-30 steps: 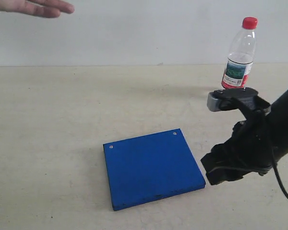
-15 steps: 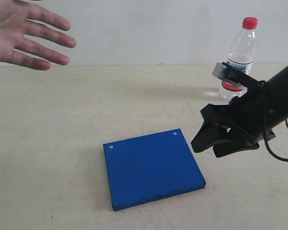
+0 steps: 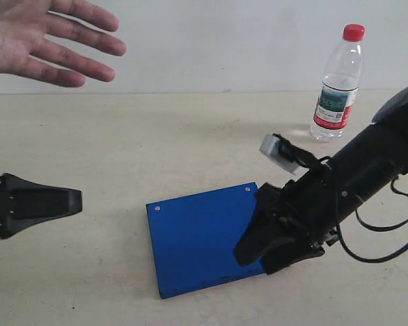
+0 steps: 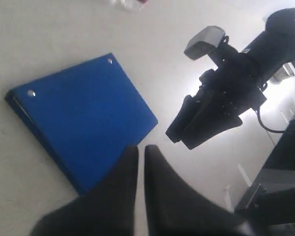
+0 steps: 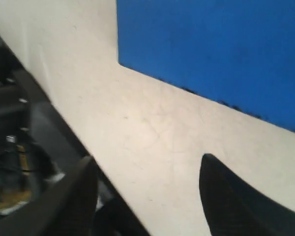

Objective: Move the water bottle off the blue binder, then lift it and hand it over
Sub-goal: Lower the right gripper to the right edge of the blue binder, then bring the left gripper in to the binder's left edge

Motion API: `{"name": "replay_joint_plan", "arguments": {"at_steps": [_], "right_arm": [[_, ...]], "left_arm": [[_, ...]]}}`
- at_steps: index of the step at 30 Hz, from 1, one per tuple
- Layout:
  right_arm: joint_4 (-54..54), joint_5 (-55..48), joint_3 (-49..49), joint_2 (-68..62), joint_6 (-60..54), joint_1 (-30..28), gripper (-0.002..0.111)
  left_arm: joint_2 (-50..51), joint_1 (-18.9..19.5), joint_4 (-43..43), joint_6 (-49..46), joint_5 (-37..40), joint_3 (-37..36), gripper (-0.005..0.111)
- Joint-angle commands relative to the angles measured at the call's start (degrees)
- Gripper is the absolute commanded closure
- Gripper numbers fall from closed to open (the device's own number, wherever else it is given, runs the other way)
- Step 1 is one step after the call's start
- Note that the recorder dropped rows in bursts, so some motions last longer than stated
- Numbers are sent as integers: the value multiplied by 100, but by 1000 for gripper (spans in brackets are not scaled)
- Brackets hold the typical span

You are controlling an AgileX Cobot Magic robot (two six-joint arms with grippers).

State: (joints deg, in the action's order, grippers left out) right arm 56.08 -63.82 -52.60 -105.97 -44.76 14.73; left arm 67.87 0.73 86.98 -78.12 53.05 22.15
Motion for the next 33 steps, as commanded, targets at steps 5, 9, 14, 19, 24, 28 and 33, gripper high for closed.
{"name": "replay_joint_plan", "arguments": {"at_steps": [5, 9, 14, 19, 24, 28, 33], "right_arm": [[-651, 1125, -3, 14, 383, 523, 53], [-551, 977, -3, 14, 439, 523, 53], [-453, 873, -3, 14, 402, 523, 53], [-453, 1057, -3, -61, 402, 523, 53], [-463, 1016, -3, -512, 360, 523, 53], [-548, 1602, -3, -513, 351, 511, 53], [-522, 2612, -216, -503, -52, 511, 53]], "left_arm": [[2814, -13, 1296, -2566, 862, 154, 85], [3839, -13, 1296, -2769, 1411, 628, 53], [4777, -13, 1296, -1783, 1399, 1523, 45], [4968, -80, 1296, -1564, 1219, 2292, 47], [4968, -737, 485, -1024, -1020, 3326, 47], [4973, -1012, -1483, 538, -1246, 4055, 47], [5233, -1080, -2036, 1085, -586, 4324, 47]]}}
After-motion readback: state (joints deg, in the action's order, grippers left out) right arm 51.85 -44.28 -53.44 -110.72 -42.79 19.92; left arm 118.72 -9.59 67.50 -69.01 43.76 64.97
